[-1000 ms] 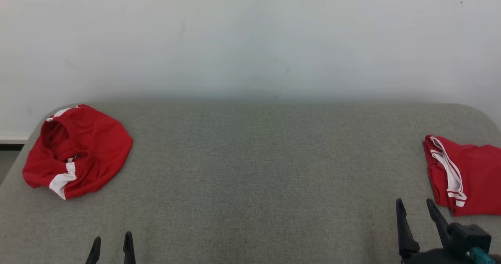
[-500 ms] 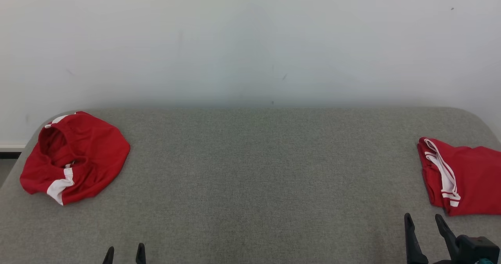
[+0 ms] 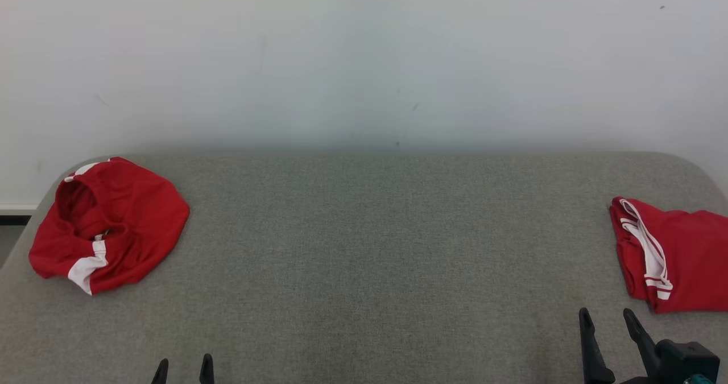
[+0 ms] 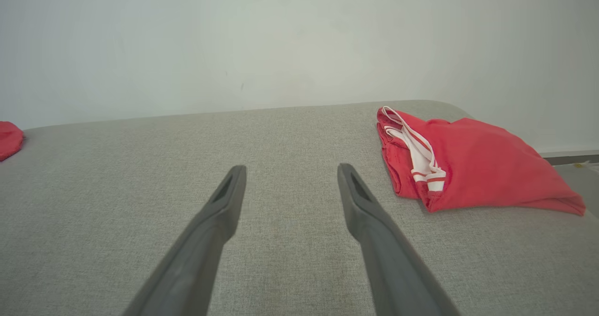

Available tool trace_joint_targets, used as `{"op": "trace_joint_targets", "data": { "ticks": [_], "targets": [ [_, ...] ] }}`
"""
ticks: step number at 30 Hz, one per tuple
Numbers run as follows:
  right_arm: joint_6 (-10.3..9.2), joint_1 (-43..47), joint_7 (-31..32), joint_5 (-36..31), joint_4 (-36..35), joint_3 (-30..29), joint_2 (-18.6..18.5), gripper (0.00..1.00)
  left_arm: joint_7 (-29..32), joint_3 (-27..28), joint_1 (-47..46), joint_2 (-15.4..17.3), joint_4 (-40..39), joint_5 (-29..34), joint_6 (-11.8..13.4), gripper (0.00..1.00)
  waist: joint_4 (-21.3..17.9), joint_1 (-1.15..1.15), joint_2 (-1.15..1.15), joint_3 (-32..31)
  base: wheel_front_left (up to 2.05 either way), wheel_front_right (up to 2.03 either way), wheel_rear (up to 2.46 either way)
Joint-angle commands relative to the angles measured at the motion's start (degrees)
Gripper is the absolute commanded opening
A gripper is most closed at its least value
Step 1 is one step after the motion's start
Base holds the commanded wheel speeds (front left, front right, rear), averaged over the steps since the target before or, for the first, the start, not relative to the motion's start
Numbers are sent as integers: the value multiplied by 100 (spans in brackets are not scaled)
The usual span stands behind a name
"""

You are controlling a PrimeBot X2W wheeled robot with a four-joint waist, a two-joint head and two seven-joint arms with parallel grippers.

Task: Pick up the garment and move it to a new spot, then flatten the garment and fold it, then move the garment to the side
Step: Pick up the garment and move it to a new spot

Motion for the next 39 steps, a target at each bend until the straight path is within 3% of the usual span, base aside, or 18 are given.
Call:
{"op": "trace_joint_targets", "data": {
  "ticks": [1,8,27,39],
  "targets": [
    [-14,33,-26,-7,-29,2,12,100,-20,-1,-12,19,-6,-32,-4,100,14,0,0,5,0,0,0],
    [-14,121,1,23,-66,6,11,100,-21,43,-84,66,-2,11,-5,100,378,0,0,-11,0,0,0],
    [-14,-226,-305,157,497,941,7,100,-20,359,312,226,-168,22,2,100,2566,0,0,14,0,0,0],
    [-14,-709,-388,137,868,1366,8,100,-20,775,482,82,-442,55,2,100,2740,0,0,239,0,0,0]
  ]
}}
